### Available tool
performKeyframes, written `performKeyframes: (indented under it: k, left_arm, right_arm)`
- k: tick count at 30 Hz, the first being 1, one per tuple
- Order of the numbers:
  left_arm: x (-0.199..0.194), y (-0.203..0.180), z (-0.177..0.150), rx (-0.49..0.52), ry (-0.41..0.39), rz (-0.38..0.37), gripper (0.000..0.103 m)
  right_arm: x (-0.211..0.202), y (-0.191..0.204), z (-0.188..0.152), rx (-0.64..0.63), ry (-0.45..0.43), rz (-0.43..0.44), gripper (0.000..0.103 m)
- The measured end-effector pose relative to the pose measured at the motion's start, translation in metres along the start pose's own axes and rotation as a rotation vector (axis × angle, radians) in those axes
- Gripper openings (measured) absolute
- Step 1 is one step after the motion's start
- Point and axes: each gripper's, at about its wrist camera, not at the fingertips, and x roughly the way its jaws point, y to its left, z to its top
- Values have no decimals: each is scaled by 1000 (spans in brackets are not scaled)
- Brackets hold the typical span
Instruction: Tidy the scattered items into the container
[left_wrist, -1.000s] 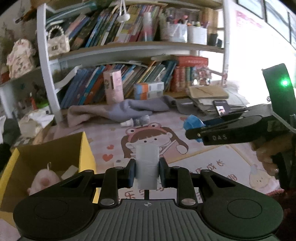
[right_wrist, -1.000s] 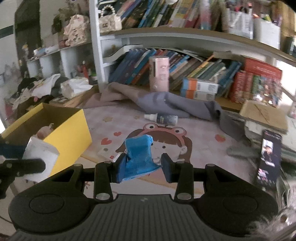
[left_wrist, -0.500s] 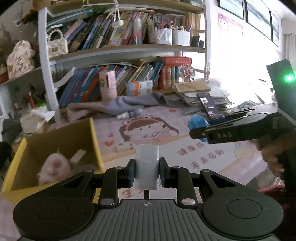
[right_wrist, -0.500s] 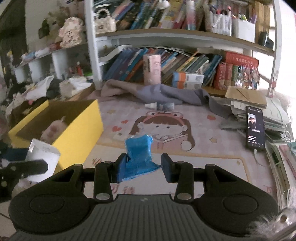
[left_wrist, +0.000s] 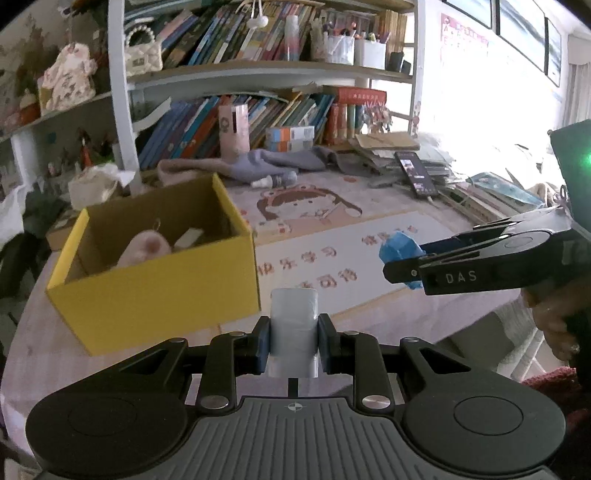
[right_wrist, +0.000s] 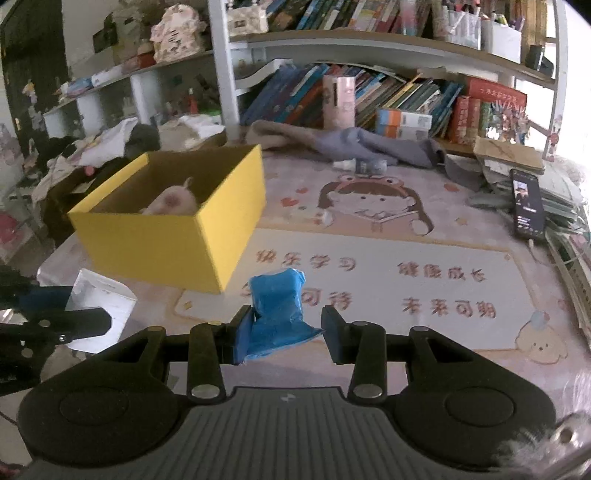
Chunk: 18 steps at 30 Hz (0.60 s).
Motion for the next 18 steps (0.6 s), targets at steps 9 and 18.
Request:
performKeyframes:
  k: [9,18]
  left_arm:
    - [-11,9,-14,-1,20,-12,25]
    - [-21,24,-18,-39,11,30,25]
  right_arm:
    - [-3,31,-11,-25,40,50,38]
    - [1,55,-10,-98,56,115,38]
